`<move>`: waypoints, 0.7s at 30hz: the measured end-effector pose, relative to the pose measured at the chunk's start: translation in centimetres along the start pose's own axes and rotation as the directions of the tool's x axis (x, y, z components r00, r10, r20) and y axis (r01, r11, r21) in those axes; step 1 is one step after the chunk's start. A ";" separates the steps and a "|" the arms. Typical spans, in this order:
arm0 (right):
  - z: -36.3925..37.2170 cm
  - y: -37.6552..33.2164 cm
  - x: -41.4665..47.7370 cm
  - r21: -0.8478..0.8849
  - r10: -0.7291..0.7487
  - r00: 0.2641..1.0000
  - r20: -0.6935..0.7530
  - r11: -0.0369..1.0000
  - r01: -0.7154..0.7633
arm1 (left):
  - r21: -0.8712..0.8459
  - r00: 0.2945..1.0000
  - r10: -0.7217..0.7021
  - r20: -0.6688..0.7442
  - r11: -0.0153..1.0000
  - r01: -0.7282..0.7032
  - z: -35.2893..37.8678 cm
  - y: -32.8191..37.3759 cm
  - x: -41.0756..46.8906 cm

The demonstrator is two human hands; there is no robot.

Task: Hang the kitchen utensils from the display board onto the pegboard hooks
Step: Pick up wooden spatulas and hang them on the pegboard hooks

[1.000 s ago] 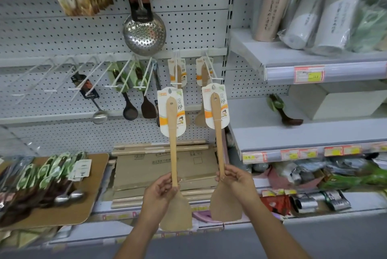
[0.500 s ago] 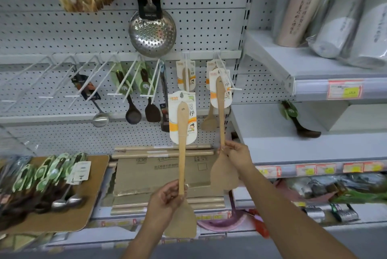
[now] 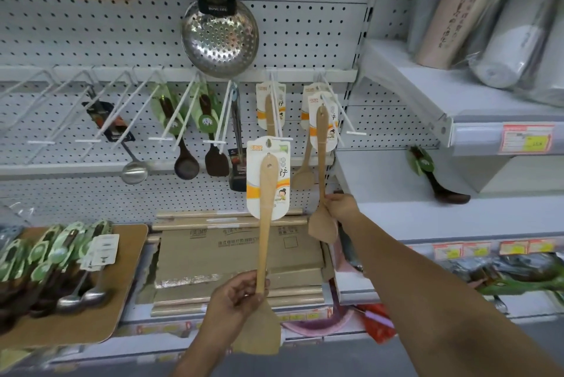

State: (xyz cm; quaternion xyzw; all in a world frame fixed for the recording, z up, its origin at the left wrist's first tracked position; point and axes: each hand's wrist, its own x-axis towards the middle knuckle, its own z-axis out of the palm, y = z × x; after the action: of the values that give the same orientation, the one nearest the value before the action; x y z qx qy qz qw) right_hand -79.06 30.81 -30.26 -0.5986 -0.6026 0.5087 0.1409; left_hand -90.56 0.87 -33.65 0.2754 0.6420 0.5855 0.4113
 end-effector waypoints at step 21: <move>1.7 -5.9 -16.2 0.496 -0.482 0.872 0.083 0.779 0.383 | -0.012 1.000 0.024 0.000 1.000 -0.024 2.4 1.0 -0.6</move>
State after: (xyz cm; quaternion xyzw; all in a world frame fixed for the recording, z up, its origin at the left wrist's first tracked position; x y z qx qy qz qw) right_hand -79.81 17.48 -19.30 -0.3362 -0.5960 0.6501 0.3304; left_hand -88.33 1.78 -32.46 0.2805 0.6351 0.5944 0.4059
